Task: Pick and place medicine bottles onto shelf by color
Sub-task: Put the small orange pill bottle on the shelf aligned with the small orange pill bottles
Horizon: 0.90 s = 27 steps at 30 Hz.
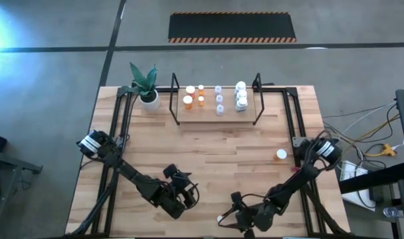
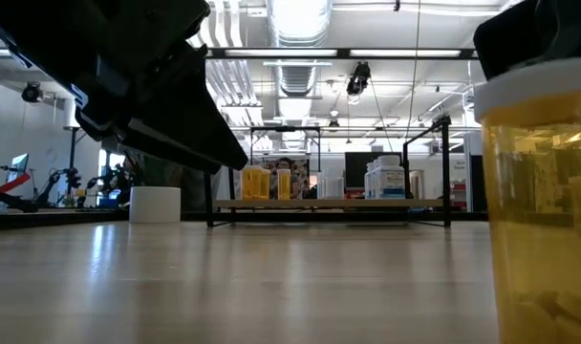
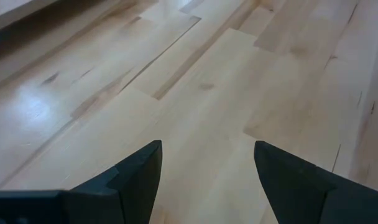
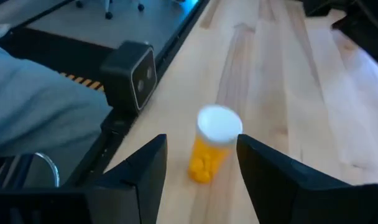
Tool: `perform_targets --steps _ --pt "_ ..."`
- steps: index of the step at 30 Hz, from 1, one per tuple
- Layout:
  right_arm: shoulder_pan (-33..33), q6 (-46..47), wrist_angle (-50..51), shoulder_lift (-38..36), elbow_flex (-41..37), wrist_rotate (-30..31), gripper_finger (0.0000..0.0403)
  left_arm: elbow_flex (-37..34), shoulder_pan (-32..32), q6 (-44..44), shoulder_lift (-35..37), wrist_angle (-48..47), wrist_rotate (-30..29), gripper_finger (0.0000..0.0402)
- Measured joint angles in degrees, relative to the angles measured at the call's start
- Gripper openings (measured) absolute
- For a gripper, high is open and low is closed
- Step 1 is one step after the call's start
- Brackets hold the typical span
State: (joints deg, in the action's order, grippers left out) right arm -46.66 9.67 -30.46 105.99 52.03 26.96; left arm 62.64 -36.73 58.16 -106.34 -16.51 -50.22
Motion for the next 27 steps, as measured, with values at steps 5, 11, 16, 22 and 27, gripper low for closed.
perform_targets --steps 5,11,16,22,27 --pt "0.91 0.87 0.14 0.98 1.2 0.04 0.0187 -0.05 0.0 -0.03 0.0 0.91 -0.04 0.0238" --pt "1.97 2.63 -0.15 0.74 0.98 -0.44 0.0187 -0.1 0.0 -0.25 0.0 1.27 -0.08 0.0238" --pt "2.28 2.0 -0.38 0.97 0.96 -0.91 0.0187 -0.23 0.0 -0.29 -0.02 1.33 -0.24 0.0238" --pt "3.56 1.66 -2.05 0.97 0.96 -6.01 0.0171 -0.21 0.0 -0.38 -0.02 1.73 -0.26 0.0238" --pt "4.47 1.18 -2.1 0.97 0.96 -6.4 0.0153 -0.23 0.0 -0.42 -0.02 2.05 -0.24 0.0238"
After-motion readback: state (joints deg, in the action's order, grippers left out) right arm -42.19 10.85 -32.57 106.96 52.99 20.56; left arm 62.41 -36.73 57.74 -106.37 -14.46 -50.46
